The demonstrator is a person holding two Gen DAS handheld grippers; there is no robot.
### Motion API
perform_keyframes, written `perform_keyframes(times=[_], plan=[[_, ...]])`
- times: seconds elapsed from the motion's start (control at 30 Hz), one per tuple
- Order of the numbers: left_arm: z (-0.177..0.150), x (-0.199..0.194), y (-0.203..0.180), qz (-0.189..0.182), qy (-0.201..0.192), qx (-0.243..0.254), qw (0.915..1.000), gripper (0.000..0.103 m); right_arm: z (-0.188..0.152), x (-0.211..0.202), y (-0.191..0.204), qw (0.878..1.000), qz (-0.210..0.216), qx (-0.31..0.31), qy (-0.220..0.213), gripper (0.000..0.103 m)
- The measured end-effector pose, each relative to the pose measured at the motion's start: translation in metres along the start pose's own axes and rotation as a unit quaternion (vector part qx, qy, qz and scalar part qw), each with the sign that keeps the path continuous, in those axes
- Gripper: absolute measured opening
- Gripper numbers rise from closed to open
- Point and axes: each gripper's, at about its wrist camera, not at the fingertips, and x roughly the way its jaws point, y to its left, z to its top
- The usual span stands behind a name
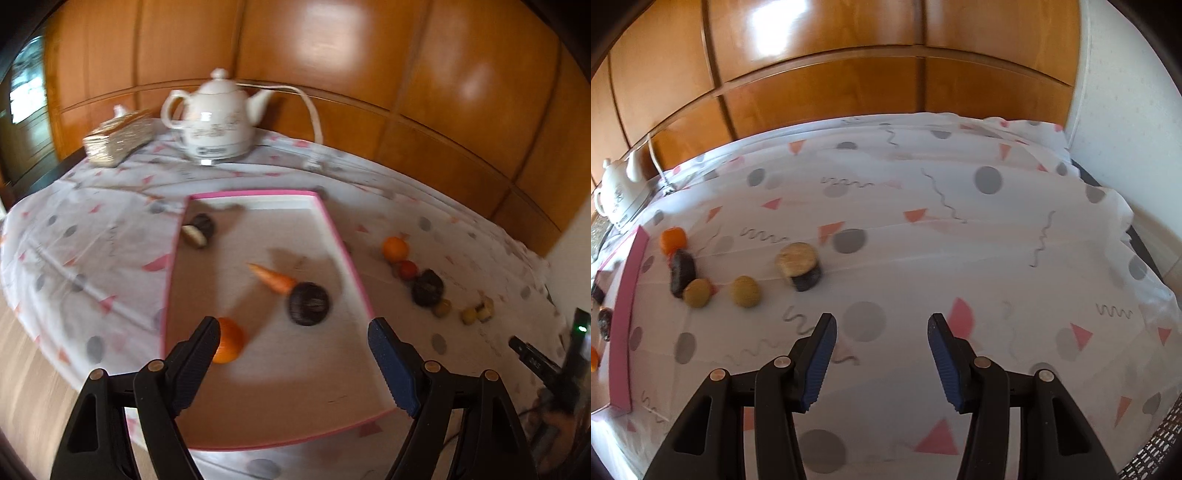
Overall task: Organize fruits
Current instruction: 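Reach the left tool toward the small yellow round fruit on the cloth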
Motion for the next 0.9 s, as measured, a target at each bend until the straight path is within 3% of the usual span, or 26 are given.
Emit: perform_keyframes(times=[0.17,0.4,0.7,0.9], plan=[[0.005,0.017,-0.037,-0.042,0.029,0.044,0.9977,0.076,-0.001,0.003,-0.015,1.0,-0.011,0.013,0.001,0.052],[0.007,0.042,-0.099,-0.115,0.06,0.124,0.9839,0.059,-0.003,0.008,-0.039,0.998,-0.041,0.038,0.002,0.052],[0.002,0.065,-0.138,-0.138,0.081,0.148,0.9759,0.059,-0.004,0.013,-0.08,0.99,-0.095,0.106,-0.002,0.052],[0.002,0.078,-0.167,-0.157,0.079,0.198,0.9642,0.049,-0.008,0.018,-0.099,0.982,-0.123,0.145,0.005,0.052]])
